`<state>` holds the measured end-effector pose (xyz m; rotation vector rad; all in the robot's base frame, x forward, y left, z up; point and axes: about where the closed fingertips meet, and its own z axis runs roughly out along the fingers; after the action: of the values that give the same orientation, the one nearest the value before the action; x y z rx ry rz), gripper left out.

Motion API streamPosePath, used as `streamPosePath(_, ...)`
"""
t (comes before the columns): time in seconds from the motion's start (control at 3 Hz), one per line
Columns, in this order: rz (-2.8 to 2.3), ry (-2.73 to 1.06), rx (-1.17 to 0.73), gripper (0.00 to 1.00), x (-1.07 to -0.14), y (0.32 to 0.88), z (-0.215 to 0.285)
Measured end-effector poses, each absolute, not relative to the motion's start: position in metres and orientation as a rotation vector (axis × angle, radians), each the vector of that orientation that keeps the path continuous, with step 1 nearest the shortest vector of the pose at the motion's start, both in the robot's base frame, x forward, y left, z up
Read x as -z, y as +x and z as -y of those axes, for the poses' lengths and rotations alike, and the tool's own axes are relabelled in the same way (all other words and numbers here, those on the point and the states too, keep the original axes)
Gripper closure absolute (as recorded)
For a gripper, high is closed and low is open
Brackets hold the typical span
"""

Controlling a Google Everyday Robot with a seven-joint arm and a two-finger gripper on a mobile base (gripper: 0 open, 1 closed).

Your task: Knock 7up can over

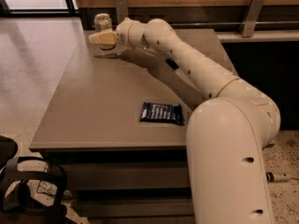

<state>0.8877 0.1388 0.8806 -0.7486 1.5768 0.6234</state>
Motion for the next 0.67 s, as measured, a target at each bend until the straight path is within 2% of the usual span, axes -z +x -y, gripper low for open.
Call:
streamPosePath(0.33, -1.551, -0.754, -0.649, 0.00, -0.8777, 0.8988, -0.1509)
streamPosePath(0.67, -1.549, -0.755, -0.652, 0.25, -0.8781, 0.8991, -0.1533)
